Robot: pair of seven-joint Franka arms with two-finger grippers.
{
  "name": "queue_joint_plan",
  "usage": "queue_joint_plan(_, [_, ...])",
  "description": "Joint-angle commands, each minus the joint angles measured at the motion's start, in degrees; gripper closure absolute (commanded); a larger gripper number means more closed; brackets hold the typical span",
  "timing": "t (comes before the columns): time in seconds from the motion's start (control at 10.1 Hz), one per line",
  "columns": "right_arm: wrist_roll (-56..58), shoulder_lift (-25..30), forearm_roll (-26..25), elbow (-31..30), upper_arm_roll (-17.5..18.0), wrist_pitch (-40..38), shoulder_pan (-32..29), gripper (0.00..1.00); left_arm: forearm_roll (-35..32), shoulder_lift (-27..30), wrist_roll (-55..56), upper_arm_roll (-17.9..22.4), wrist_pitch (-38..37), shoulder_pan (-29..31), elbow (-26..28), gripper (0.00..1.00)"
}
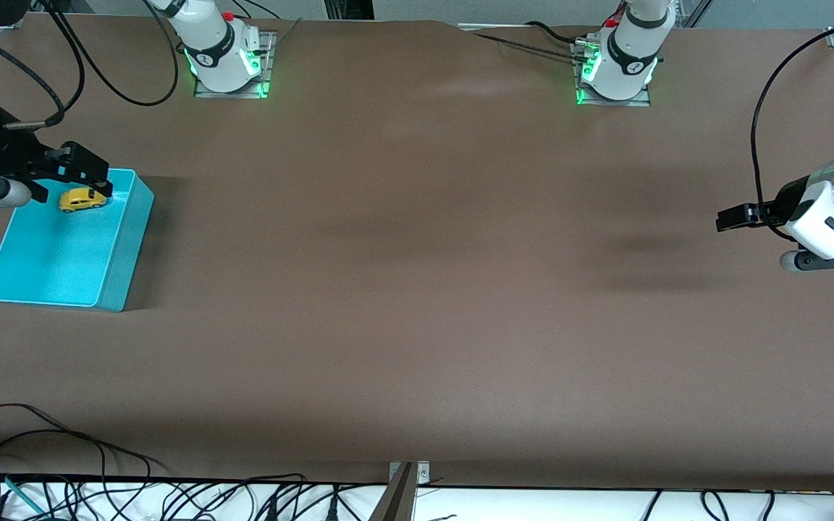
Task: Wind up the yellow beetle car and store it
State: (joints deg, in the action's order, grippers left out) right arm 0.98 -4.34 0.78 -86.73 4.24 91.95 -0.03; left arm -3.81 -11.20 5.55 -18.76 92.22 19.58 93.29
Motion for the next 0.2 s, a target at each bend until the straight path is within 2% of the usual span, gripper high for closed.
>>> queue_joint_plan(0.0, [-0.63,-0.5,-0.87,2.09,0.33,-2.65,0.3,0.0,1.44,0.82,-1.42,0.04,-0.55,0.37,0.49,0.0])
queue_joint_plan(0.1, [-0.63,-0.5,-0.87,2.09,0.33,-2.74,0.3,0.0,1.44,0.82,-1.5,0.04,-0.55,0.37,0.49,0.0])
